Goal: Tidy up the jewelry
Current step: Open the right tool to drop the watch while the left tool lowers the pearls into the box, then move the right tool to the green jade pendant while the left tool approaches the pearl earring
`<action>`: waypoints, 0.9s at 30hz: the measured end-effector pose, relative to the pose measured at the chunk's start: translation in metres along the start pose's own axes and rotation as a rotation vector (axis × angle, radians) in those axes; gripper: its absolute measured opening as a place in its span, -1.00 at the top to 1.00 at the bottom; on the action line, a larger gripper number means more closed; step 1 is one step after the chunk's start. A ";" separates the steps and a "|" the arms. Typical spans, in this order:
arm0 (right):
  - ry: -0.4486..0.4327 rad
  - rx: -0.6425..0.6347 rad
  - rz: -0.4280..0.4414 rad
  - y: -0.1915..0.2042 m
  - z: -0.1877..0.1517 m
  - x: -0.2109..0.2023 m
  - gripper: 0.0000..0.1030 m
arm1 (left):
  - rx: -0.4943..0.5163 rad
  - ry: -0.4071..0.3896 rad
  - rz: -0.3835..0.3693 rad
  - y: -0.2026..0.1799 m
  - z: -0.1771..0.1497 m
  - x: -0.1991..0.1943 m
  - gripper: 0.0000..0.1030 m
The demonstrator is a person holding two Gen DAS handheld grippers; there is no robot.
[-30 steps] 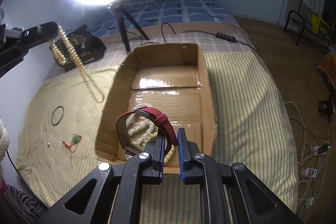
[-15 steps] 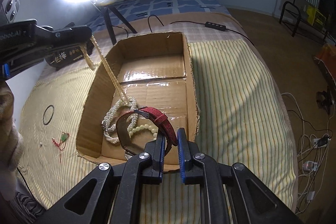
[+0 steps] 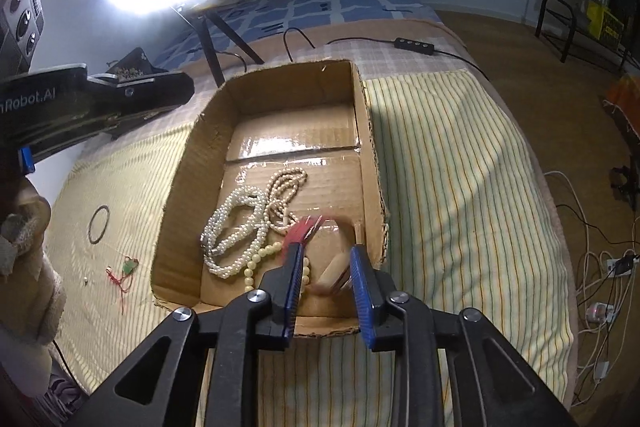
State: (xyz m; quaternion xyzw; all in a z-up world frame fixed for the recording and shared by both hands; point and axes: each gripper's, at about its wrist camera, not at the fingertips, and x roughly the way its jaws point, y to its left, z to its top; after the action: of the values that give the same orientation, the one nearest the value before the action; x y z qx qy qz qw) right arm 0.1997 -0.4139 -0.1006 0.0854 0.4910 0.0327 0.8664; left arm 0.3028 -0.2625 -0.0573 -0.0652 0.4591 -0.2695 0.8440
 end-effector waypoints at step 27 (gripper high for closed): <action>-0.149 -0.138 0.034 0.077 0.003 -0.022 -0.39 | 0.016 -0.154 0.218 0.091 -0.034 -0.133 0.02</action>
State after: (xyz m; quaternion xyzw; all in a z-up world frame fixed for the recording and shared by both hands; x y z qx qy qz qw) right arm 0.1934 -0.3413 -0.0662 0.0362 0.4202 0.0748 0.9036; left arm 0.2530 -0.1120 -0.0107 -0.0289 0.3950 -0.1739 0.9016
